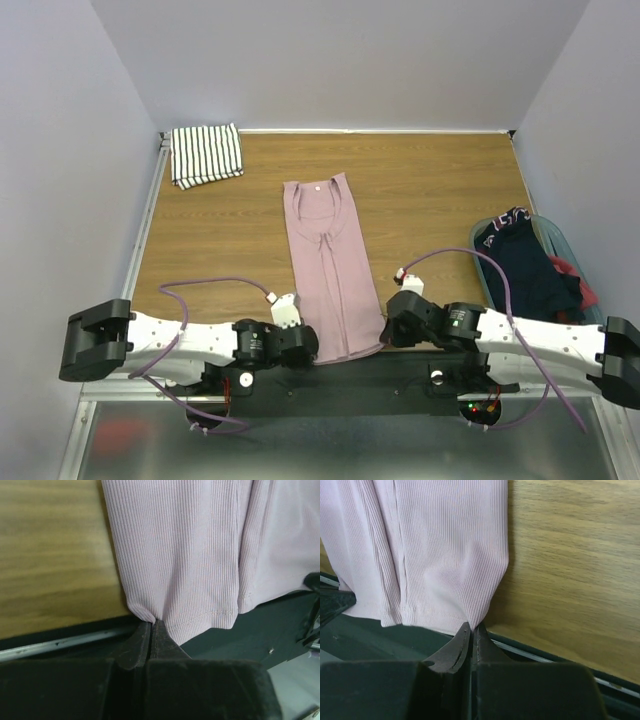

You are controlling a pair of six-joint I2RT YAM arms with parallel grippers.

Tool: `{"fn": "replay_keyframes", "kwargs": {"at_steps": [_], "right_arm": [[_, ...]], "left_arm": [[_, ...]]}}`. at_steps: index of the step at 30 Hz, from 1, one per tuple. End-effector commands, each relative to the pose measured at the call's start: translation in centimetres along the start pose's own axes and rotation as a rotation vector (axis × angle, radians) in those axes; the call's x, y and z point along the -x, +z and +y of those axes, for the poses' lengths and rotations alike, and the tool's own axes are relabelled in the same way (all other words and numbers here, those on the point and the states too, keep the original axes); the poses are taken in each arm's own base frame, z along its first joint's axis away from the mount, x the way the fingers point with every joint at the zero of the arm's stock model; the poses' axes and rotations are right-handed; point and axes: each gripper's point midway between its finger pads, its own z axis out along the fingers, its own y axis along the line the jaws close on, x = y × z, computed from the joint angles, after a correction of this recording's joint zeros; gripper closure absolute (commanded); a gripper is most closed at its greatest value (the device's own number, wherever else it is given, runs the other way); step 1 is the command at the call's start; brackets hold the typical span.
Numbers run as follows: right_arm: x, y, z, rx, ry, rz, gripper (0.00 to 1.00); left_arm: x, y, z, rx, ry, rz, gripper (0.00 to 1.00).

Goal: Fold and stack the tank tops
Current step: Fold the tank top

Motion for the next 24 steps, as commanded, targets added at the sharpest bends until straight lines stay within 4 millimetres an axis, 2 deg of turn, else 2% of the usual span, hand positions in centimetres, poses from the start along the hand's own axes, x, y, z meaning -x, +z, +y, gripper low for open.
{"fn": "replay_keyframes", "kwargs": {"at_steps": [1,7,13,18,24], "right_arm": [[2.5,-1.4,0.6,-0.040,0.021,-0.102,0.99],[5.0,-1.7,2.1,-0.061,-0.011,-0.171,1.00],[7.3,-1.5,3.3,-0.112,-0.044,-0.235,1.00],[8.4,-0.9,4.1,-0.144,-0.071,-0.260,1.00],[10.2,-0.4,5.2,-0.179,-0.102,-0.313,1.00]], "left_arm": [[0.2,-0.8,0.4,0.049,-0.025,-0.027,1.00],[2.1,-1.4,-1.2,0.009,-0.041,-0.105,1.00],[3.8,-1.2,-1.6,-0.001,-0.037,-0.148,1.00],[6.7,-0.9,-1.6,0.008,-0.022,-0.207,1.00],[10.0,-0.9,-2.8,-0.001,-0.008,-0.273,1.00]]}}
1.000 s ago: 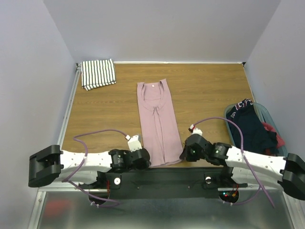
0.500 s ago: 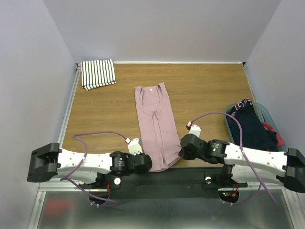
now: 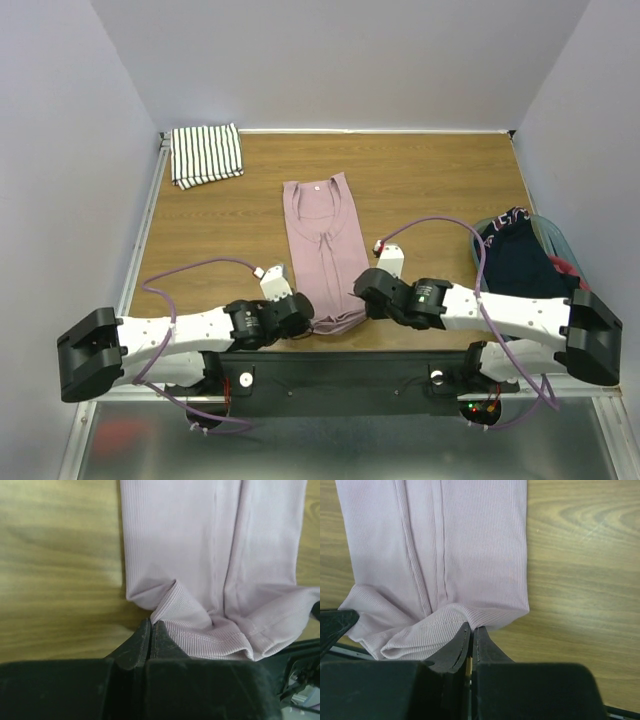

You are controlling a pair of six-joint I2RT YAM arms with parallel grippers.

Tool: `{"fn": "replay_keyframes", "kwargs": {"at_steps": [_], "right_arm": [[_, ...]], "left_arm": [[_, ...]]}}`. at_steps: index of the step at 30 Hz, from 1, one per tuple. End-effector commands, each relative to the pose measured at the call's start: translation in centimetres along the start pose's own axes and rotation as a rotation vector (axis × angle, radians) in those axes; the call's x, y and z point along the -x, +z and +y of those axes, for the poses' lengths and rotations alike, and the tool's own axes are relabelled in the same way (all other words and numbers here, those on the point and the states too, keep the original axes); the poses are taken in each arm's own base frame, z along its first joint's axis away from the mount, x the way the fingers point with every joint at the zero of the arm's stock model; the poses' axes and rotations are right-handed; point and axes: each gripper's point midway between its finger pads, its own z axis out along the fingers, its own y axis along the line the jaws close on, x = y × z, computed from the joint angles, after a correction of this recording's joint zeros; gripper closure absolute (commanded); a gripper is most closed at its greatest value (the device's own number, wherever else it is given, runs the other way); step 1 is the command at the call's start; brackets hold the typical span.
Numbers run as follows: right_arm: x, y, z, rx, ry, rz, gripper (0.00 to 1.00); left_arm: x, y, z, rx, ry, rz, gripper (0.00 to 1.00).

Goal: Fold and stack the tank tops
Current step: Fold the tank top

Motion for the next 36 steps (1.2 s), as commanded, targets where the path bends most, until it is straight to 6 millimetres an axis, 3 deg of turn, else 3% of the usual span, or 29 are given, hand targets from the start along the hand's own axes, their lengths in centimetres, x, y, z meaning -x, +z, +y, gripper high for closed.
{"fn": "replay_keyframes", "kwargs": {"at_steps": [1,13,26,36], "right_arm": [[3.5,-0.2,1.5,-0.015,-0.005,-0.120,1.00],[8.3,1.0,2.8,-0.089,-0.054,-0.221,1.00],[13.9,4.7,1.7,-0.120,-0.016,-0.265,1.00],[17.0,6.9,2.2,-0.114,-0.006,-0.288,1.00]], "left_arm": [[3.7,-0.4,-2.8,-0.050,0.043,-0.101,1.00],[8.7,-0.4,-4.5,-0.038,0.054,-0.189,1.00],[15.3,1.5,-4.9,-0.004,0.059,-0.272,1.00],[18.9,3.6,-5.2,0.027,0.063,-0.294,1.00]]}}
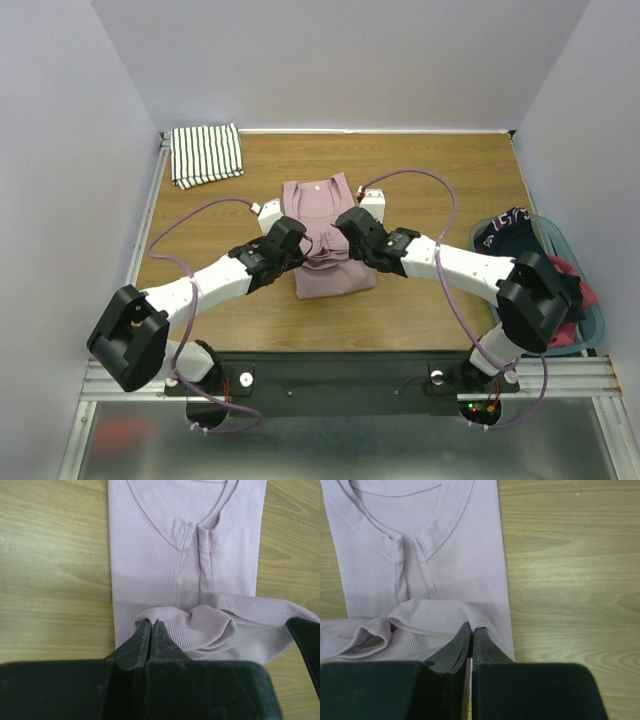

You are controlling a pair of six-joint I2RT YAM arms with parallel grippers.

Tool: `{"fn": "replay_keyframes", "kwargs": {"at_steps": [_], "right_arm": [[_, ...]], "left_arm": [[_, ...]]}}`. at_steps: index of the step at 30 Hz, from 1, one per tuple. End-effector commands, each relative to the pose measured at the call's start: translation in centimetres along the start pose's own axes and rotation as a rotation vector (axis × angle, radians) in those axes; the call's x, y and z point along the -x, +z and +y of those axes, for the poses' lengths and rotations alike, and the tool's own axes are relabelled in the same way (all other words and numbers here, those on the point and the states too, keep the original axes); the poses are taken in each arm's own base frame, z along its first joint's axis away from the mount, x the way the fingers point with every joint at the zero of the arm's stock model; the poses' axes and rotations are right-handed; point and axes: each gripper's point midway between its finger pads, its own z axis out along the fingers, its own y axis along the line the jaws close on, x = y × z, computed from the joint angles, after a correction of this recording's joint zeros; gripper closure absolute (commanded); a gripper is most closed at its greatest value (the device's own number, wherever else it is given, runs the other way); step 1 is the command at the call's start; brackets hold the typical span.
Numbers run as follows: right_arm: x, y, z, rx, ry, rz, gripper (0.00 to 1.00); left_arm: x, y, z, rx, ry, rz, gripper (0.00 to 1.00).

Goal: Fold and stack the tank tops
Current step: Fold the tank top

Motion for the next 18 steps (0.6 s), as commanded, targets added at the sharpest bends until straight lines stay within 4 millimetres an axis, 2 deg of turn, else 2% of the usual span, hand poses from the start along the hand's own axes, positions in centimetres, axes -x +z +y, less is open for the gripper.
{"fn": "replay_keyframes", "kwargs": {"at_steps": [1,9,11,14,16,18], "right_arm": [[3.9,0.6,1.9,0.051,0.039,-0.082,1.00],[5.5,3.2,2.4,0.046,0.040,-0.073,1.00],[5.1,4.3,2.4,0.041,0.037,-0.051,1.00],[5.4,5.6,2.6,0.041,0.042,-0.050,1.00],[5.8,6.4,2.5,0.039,0.048,-0.050,1.00],[5.4,7.3,2.6,0.039,0.044,-0.035,1.00]], "left_arm": [[3.4,0.3,-1.8,-0.043,0.003,-0.064,1.00],[5.3,2.3,-1.2,-0.010,0.009,-0.070,1.00],[5.4,3.0,-1.1,-0.007,0.011,-0.067,1.00],[5.6,4.5,-0.2,0.021,0.003,-0.052,1.00],[5.8,5.1,-0.2,0.011,-0.005,-0.053,1.00],[5.8,5.7,0.2,0.019,-0.003,-0.042,1.00]]}}
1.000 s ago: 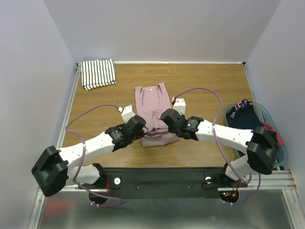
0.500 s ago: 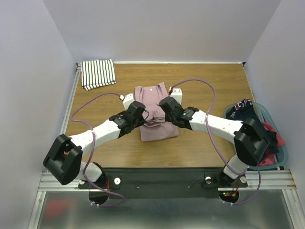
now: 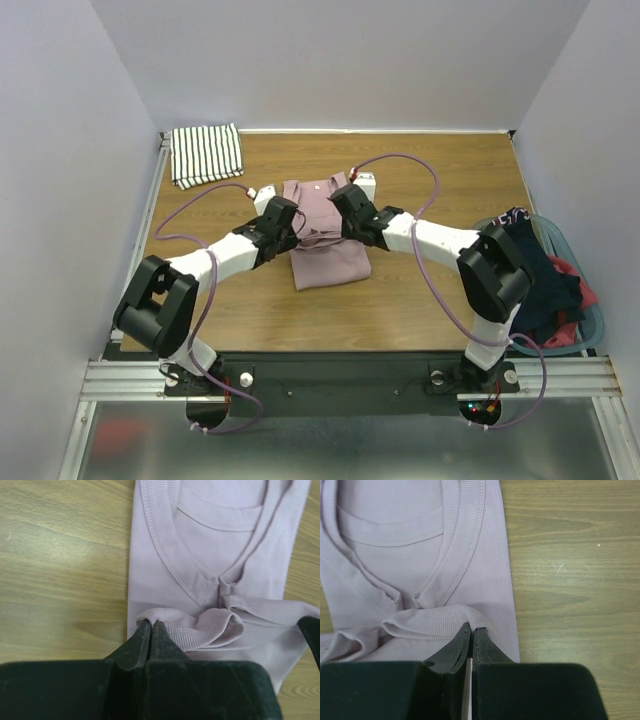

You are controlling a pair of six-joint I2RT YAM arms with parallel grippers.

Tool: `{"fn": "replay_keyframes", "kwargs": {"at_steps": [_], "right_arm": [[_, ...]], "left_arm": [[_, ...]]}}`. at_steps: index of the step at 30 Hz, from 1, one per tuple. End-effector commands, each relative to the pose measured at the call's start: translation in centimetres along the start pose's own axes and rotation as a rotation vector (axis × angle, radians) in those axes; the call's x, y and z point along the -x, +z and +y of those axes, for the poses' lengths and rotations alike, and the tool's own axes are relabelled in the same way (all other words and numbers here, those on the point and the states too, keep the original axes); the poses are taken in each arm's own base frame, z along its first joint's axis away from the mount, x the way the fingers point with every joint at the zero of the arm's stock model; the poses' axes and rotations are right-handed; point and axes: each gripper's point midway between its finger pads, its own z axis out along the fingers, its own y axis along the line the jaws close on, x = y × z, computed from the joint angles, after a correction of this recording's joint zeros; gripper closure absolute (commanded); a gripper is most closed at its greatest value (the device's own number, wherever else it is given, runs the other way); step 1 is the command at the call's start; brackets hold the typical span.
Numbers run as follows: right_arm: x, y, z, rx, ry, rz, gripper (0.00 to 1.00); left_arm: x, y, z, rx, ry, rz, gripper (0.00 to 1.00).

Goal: Fold and stack the tank tops
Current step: Fold the tank top

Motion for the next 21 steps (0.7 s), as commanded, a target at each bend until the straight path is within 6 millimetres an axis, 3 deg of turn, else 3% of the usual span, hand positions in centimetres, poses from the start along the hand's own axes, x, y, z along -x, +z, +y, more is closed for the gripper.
{"fn": "replay_keyframes", "kwargs": {"at_steps": [1,10,14,16,21], "right_arm": [[2.9,1.0,1.4,0.049,0.038,-0.060,1.00],[2.7,2.4,2.2,0.056,0.039,-0.047,1.00],[2.7,2.7,2.1,0.048,0.039,-0.048,0.92],[3.0,2.6,2.1,0.046,0.043,-0.056,0.85],[5.0,1.8,1.9,0.038,0.049,-0.104,0.50]], "left_arm": [[3.1,0.5,-1.7,-0.063,-0.008,-0.063,1.00],[3.9,2.3,-2.1,-0.073,0.009,-0.046,1.00],[3.8,3.1,-1.6,-0.068,0.001,-0.033,0.99],[4.1,3.3,-1.4,-0.066,-0.007,-0.039,0.87],[6.7,2.5,-2.2,-0.097,-0.030,-0.103,0.55]]}}
